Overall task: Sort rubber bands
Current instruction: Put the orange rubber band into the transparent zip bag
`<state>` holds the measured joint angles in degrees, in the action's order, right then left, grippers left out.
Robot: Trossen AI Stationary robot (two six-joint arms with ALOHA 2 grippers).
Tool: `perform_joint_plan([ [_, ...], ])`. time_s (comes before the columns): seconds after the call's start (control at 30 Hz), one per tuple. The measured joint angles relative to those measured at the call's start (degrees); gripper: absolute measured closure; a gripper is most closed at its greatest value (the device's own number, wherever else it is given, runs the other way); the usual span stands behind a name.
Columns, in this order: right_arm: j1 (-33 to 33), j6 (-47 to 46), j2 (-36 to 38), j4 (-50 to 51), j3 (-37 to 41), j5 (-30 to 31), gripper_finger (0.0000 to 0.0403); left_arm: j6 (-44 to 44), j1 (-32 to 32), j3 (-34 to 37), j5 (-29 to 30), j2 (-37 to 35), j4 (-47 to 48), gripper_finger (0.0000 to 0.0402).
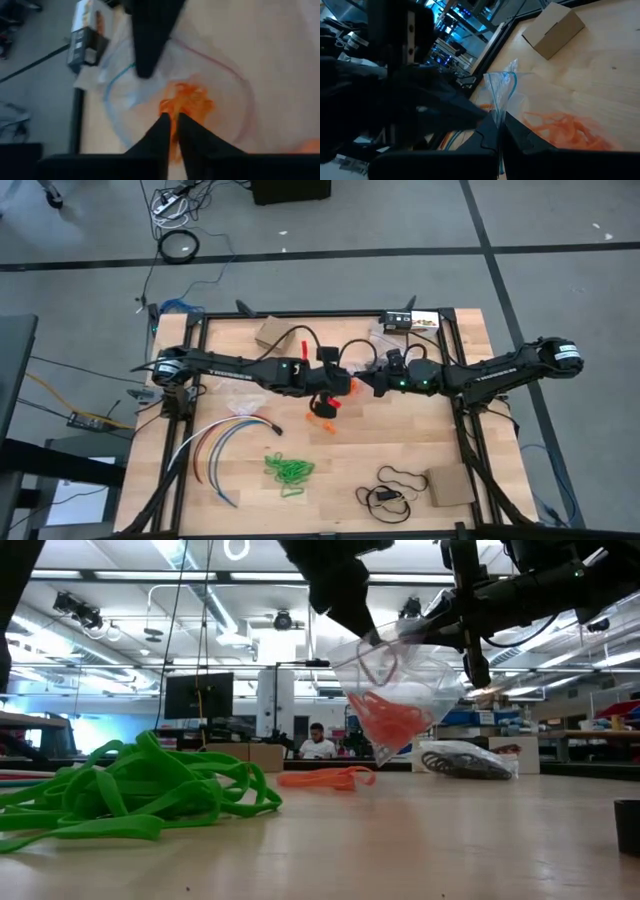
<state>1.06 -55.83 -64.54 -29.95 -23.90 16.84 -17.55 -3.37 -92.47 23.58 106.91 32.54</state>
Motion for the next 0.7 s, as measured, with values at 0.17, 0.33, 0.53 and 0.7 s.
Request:
perform_joint_plan([
  [0.17, 0.00, 0.18, 0.00, -0.16, 0.00, 0.00, 0.0399, 2.79, -0.22, -0.02, -4.07, -0.44, -0.27, 0.0279],
  [0.33, 0.00, 0.45, -0.01, 0.14, -0.01, 0.00, 0.0399, 6.80, -0.09, -3.03, -2.86, -2.12, 5.87, 0.0223],
  [0.53, 0.00, 0.65, 0.00, 0.61, 0.00, 0.00, 0.0399, 9.87, -0.46, -5.64, -0.72, -4.58, 15.03, 0.0215],
  [0.7, -0.02, 0.94, 0.00, 1.04, -0.01, 0.00, 0.0399, 13.12, -0.93, -5.82, -0.55, -6.69, 20.20, 0.0220],
])
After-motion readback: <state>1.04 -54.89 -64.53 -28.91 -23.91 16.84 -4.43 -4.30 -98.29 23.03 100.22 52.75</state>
